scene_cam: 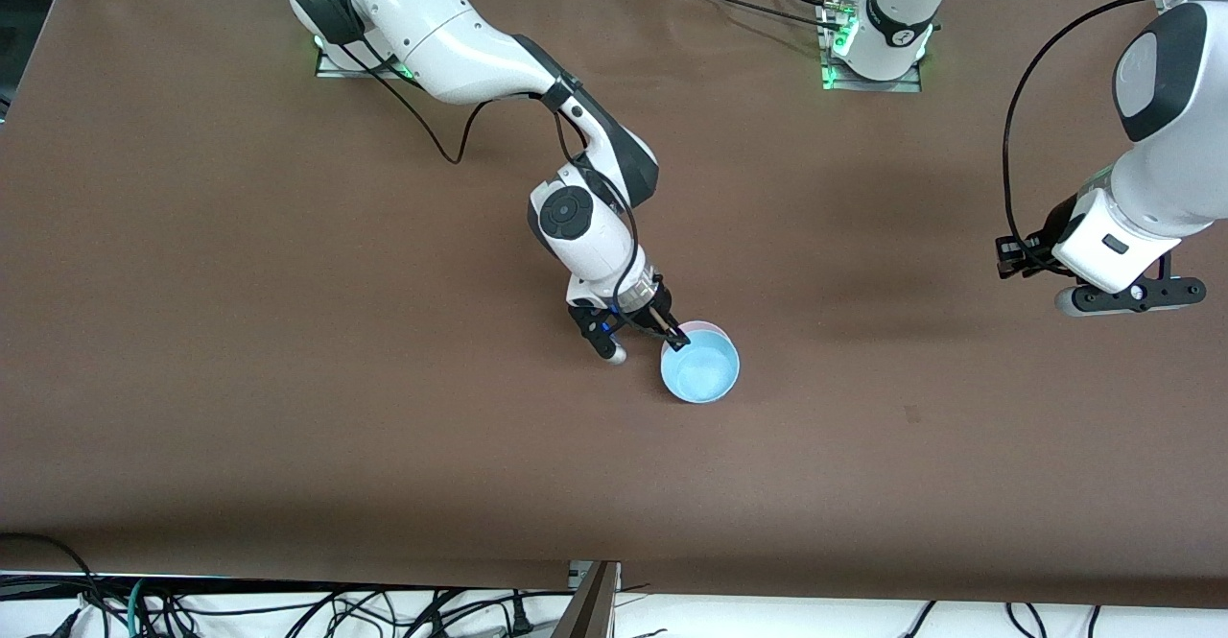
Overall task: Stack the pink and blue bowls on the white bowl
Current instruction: 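Lower the blue bowl onto the pink bowl with the right gripper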
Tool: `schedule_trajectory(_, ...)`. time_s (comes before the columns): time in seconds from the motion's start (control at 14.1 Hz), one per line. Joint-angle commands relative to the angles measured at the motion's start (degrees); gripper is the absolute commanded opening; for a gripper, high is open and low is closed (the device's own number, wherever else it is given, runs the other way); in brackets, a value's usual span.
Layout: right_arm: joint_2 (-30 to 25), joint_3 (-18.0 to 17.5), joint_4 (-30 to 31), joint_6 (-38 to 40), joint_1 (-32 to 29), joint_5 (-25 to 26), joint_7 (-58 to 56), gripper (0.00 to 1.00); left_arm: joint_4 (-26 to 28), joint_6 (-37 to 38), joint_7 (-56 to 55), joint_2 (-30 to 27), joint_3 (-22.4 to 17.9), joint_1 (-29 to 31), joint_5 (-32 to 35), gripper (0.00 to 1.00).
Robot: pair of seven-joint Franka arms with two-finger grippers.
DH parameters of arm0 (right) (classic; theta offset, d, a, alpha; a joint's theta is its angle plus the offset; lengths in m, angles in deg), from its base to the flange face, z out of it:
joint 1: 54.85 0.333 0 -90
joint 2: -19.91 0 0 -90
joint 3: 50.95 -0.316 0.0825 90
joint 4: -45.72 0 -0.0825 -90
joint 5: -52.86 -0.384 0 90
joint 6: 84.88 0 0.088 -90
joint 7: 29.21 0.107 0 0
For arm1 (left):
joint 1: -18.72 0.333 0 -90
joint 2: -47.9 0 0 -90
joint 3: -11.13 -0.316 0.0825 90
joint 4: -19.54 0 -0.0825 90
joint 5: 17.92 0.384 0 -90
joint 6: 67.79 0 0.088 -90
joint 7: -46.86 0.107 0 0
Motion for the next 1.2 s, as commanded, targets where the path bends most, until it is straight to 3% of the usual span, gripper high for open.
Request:
schedule_trajectory(0.0,0.0,0.1,-1.2,1.7,0.2,0.2,1.2,0.0,1.9,-1.1,1.9,-1.9,0.3,1.0,-1.6,0.29)
schedule_trajectory(0.21,0.0,0.2,-1.2,3.1,0.5,0.1,3.1,0.0,2.0,-1.1,1.9,-1.8,0.3,1.0,-1.6,0.33)
schedule_trajectory(1.13,0.0,0.2,-1.2,4.1,1.1,2.1,3.7,0.0,2.0,-1.3,1.9,-1.4,0.3,1.0,-1.6,0.33)
